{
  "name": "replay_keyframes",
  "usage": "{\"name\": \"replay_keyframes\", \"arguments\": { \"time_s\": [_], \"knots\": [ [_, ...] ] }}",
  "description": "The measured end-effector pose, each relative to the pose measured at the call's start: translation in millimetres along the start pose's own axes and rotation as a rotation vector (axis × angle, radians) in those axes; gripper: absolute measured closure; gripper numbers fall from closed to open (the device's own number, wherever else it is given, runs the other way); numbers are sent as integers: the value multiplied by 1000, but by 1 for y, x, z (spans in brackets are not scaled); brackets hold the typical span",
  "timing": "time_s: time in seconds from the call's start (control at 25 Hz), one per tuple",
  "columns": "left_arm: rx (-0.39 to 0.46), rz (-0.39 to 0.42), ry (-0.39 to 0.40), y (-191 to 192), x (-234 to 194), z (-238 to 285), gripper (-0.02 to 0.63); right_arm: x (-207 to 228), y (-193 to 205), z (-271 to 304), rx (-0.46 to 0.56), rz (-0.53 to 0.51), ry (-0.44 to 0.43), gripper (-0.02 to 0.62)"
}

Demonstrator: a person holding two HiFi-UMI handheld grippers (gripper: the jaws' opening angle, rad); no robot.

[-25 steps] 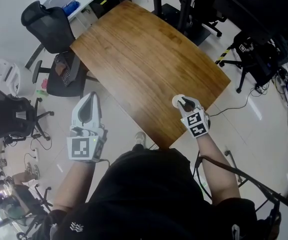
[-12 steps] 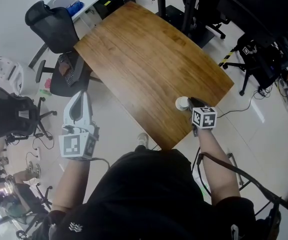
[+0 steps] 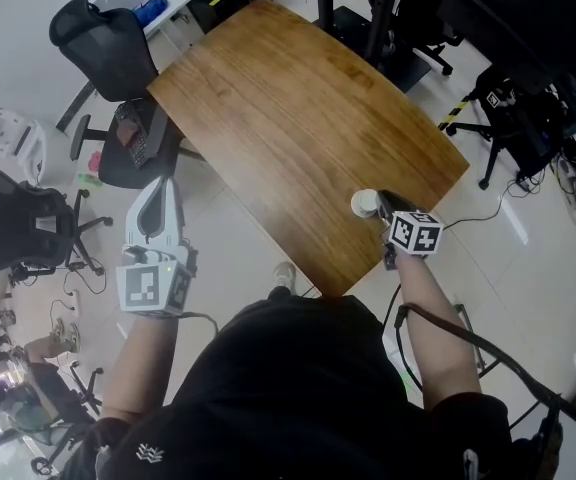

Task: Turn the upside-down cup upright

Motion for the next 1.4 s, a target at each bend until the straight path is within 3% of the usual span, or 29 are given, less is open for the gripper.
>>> {"name": "replay_keyframes", "arguments": {
  "time_s": [0.44,0.6,0.96,1.16,1.4],
  "knots": [
    [0,17,-5,-1,-1,-2,606,3,7,7,3,63,-28,529],
    [9,-1,-10,-1,-1,-2,606,-3,1,5,-40,-83,25,561],
    [10,23,2,1,6,-2,606,-10,-22,-13,-42,-407,203,565],
    [16,17,25,8,18,7,606,-16,-21,-14,-45,-444,218,566],
    [34,73,134,26,66,49,606,-20,-9,-15,-70,-456,262,568]
  ]
}}
Point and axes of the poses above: the fingertips, and each gripper's own axes: z forward along the fingers, x to its right, y out of its underside, the point moved 9 cm from there along -z, backward along the fingers, and after that the axes turned 2 degrees about -z, right-handed, at the moved point
